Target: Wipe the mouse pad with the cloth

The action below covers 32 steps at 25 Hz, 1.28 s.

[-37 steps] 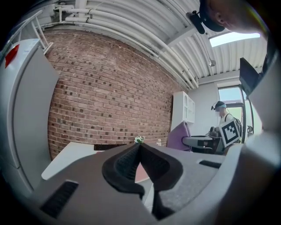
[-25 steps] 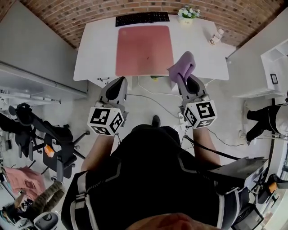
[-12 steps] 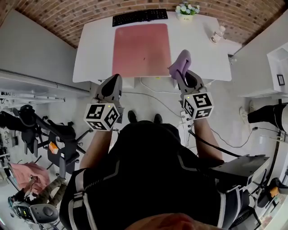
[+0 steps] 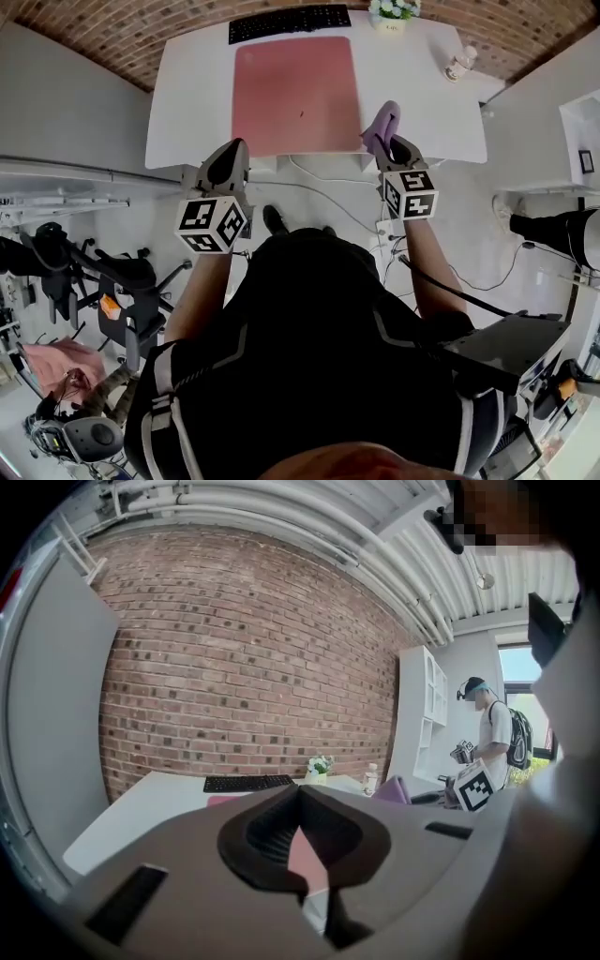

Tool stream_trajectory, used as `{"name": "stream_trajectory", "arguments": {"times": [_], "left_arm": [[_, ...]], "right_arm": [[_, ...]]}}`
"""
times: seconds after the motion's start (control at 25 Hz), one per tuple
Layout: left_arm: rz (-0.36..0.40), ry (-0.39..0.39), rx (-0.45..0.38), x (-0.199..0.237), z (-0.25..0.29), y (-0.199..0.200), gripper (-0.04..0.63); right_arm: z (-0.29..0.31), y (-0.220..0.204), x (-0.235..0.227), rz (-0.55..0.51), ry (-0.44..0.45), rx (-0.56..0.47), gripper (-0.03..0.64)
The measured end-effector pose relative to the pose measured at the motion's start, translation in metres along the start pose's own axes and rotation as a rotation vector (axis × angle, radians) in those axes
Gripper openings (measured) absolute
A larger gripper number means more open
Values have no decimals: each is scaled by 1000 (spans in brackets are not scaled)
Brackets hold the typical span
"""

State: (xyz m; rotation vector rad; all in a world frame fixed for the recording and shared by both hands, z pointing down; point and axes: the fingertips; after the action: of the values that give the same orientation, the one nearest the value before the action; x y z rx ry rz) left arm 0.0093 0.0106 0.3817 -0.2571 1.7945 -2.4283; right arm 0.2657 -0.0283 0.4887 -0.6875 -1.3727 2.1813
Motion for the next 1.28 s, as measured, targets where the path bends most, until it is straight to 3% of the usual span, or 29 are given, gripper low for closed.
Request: {"name": "stream_trajectory", "arguments": {"times": [0.32, 0.72, 0.88, 1.28], "left_arm": [[-28, -8, 69, 30, 39, -34, 5], [-48, -32, 89, 67, 72, -70, 5], [-105, -3, 143, 87, 84, -93, 5], [-137, 38, 191, 126, 82, -117, 5]], "right_arm": [[36, -48, -39, 10, -90, 150, 54], [80, -93, -48, 6, -124, 310, 54], [90, -110, -45, 12, -120, 376, 54], [115, -137, -22, 50, -76, 458, 54]]}}
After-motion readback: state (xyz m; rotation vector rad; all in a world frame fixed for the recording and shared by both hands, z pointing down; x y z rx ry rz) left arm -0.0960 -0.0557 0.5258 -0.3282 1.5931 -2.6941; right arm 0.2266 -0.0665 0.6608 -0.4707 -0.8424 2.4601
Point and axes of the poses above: the fingertips, and each gripper's own axes: z forward along the fingers, x to its left, y out of its top, and after that the axes turned 11 degrees about y, right-handed
